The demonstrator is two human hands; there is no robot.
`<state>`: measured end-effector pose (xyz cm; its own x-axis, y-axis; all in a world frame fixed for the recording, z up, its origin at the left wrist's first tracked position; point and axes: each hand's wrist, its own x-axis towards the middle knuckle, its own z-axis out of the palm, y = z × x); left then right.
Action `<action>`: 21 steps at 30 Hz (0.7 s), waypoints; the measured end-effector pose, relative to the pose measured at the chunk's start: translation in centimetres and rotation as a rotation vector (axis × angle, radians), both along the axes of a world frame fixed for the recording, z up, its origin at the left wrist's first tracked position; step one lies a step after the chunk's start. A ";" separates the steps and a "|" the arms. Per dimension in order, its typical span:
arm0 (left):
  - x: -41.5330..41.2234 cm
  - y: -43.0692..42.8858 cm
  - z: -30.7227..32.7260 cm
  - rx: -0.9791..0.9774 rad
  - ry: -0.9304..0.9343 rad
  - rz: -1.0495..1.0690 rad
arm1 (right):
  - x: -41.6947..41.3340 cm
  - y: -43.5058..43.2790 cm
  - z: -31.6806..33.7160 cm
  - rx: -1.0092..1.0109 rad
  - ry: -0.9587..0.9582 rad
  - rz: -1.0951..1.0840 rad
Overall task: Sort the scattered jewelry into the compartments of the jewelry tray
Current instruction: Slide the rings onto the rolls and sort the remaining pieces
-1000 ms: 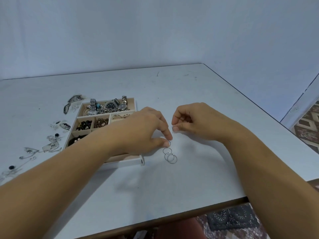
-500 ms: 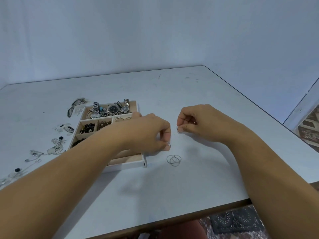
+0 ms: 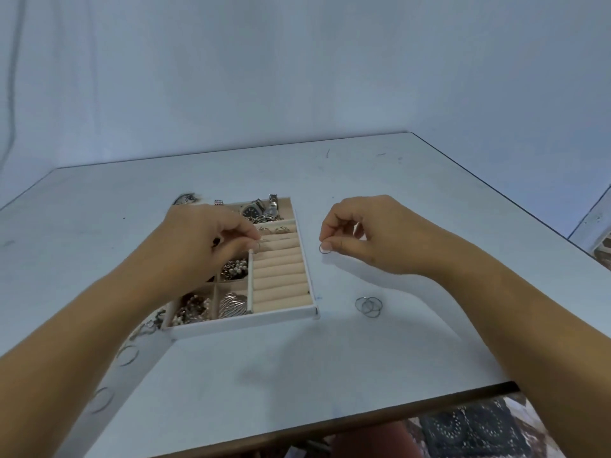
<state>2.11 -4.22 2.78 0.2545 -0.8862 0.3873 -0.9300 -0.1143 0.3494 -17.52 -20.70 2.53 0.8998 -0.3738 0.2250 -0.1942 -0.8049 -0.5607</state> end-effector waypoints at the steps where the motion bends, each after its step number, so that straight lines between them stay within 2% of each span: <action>1: 0.2 0.1 -0.1 -0.005 0.009 -0.001 | 0.4 0.3 0.5 -0.029 0.016 0.008; 5: 0.5 0.0 -1.1 -0.021 -0.006 -0.019 | 2.5 0.9 1.8 -0.104 0.019 0.006; 12: 0.8 -0.2 -2.6 -0.105 -0.054 -0.037 | 4.9 0.8 -2.3 -0.077 -0.204 -0.035; 21: 0.7 -1.3 -3.2 -0.072 -0.127 -0.096 | 4.3 0.7 -2.9 -0.070 -0.254 -0.052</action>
<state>2.85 -5.48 -0.41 0.1152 -0.8727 0.4745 -0.9727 -0.0022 0.2322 -13.20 -19.96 -0.37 0.7912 -0.3937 0.4679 -0.0969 -0.8363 -0.5397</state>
